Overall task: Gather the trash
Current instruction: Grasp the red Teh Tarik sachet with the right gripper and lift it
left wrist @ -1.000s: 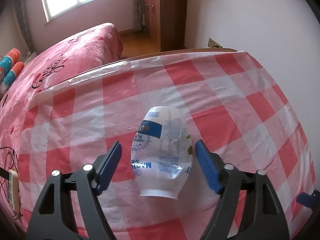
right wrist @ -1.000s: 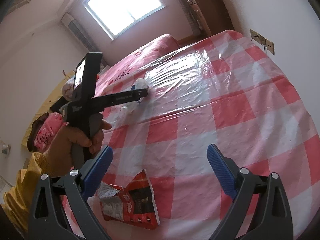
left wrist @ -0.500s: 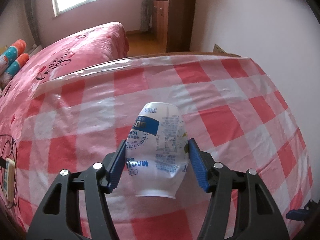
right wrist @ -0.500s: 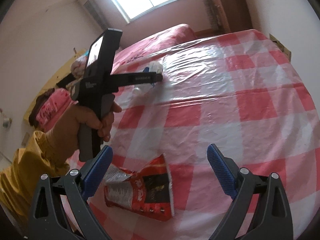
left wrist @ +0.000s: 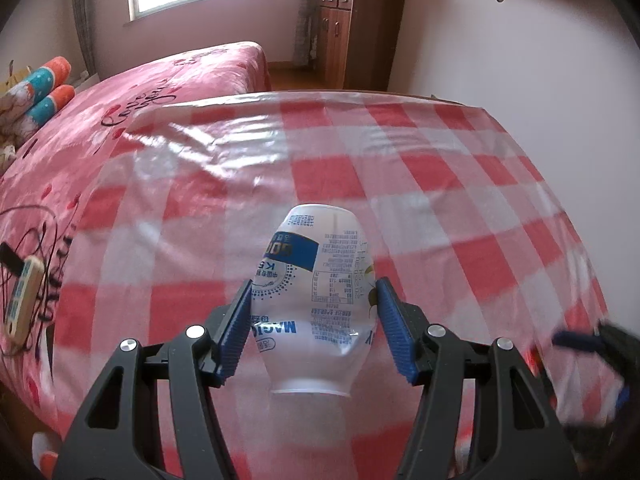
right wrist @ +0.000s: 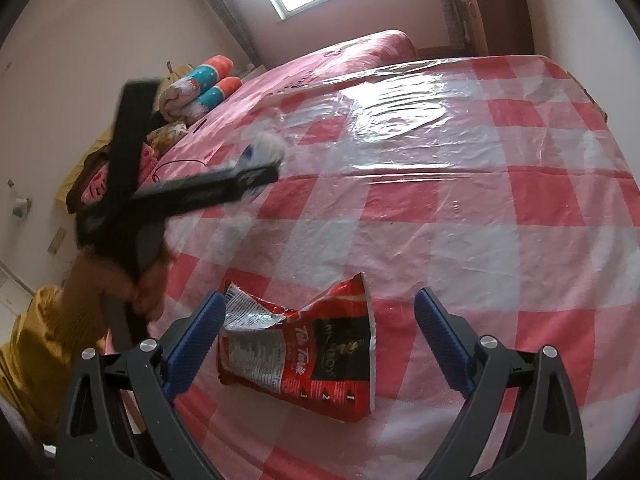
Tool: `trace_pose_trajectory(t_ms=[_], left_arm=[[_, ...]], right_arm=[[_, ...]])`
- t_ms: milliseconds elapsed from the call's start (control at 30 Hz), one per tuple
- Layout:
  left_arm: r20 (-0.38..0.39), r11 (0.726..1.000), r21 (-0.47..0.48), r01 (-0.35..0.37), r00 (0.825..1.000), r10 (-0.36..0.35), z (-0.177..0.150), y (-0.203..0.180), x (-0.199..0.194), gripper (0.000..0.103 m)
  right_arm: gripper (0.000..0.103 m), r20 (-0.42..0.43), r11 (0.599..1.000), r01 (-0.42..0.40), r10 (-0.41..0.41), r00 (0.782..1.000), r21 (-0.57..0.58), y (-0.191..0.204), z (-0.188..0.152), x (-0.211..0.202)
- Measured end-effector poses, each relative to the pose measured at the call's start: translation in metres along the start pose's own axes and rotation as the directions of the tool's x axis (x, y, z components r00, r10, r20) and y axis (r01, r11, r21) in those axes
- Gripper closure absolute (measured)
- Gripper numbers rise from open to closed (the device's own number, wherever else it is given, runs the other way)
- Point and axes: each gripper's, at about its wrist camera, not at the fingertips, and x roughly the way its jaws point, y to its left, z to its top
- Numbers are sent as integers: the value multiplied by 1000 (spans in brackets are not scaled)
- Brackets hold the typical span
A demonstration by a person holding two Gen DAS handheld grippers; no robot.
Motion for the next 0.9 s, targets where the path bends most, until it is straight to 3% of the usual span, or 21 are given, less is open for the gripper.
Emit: trace_pose_trajectory(t_ms=[267, 467, 733, 900], left_arm=[[28, 1000, -18, -6, 1000, 6, -53, 12, -55, 41], [39, 1000, -19, -8, 999, 9, -86, 22, -84, 41], [31, 1000, -22, 19, 999, -18, -117, 35, -101, 41], [44, 998, -37, 56, 998, -54, -129, 41, -105, 41]], right_arm=[[9, 32, 995, -51, 48, 998, 86, -6, 4, -15], [9, 27, 984, -114, 111, 993, 136, 7, -16, -30], [25, -28, 990, -19, 23, 999, 139, 30, -47, -32], [25, -69, 988, 68, -58, 996, 142, 38, -44, -10]])
